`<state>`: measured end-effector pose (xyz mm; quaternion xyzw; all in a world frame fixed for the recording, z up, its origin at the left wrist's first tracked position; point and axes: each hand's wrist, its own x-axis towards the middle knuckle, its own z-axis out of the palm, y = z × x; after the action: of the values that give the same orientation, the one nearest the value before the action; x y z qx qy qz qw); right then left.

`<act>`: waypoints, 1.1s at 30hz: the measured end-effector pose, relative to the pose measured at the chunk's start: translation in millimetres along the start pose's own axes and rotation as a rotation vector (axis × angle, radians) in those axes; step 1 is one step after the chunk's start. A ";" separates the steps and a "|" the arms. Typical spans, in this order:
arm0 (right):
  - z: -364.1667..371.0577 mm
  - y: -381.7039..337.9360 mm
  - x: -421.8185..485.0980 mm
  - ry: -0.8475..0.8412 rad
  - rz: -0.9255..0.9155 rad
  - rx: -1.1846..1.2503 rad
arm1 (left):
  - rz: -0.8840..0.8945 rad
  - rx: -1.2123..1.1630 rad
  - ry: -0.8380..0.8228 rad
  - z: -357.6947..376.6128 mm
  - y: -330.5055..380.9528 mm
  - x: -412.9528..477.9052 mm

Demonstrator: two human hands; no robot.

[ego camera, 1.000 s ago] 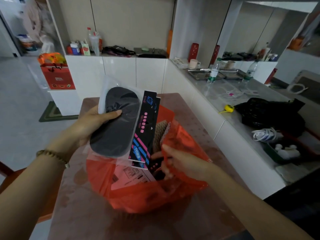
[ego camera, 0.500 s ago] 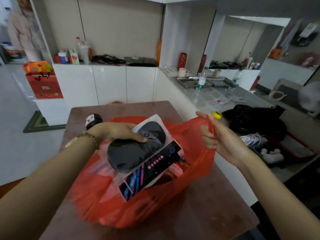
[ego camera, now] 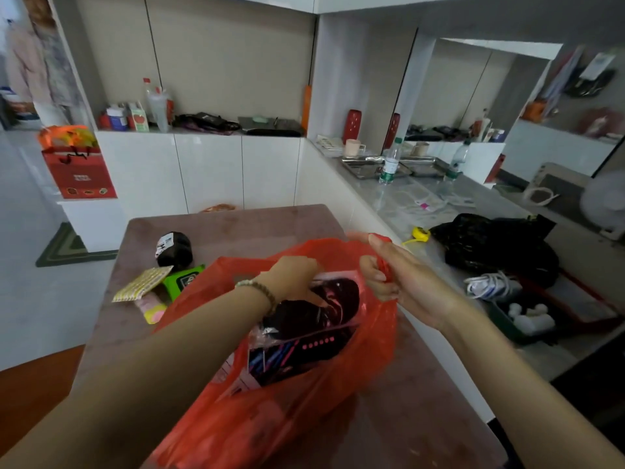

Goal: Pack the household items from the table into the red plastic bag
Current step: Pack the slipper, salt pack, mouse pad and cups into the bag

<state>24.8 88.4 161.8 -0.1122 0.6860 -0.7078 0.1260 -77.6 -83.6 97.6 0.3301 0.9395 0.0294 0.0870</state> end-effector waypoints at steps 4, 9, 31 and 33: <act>-3.0 -7.3 15.6 -0.096 0.103 -0.133 | 0.016 -0.141 0.249 -2.4 -15.2 -2.9; -2.8 -22.4 65.9 -0.299 0.297 -0.464 | -0.139 -0.464 0.439 -27.6 -75.1 -22.3; -71.9 160.2 340.5 0.108 0.578 -0.291 | -0.649 -0.892 0.232 104.3 -260.6 60.5; -78.4 195.8 345.8 0.180 0.643 -0.459 | -0.657 -0.908 0.171 125.0 -264.6 75.7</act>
<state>-322.6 42.1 -41.3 0.1453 0.8345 -0.4678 0.2522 -275.6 -243.0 -66.0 -0.0538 0.8897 0.4283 0.1485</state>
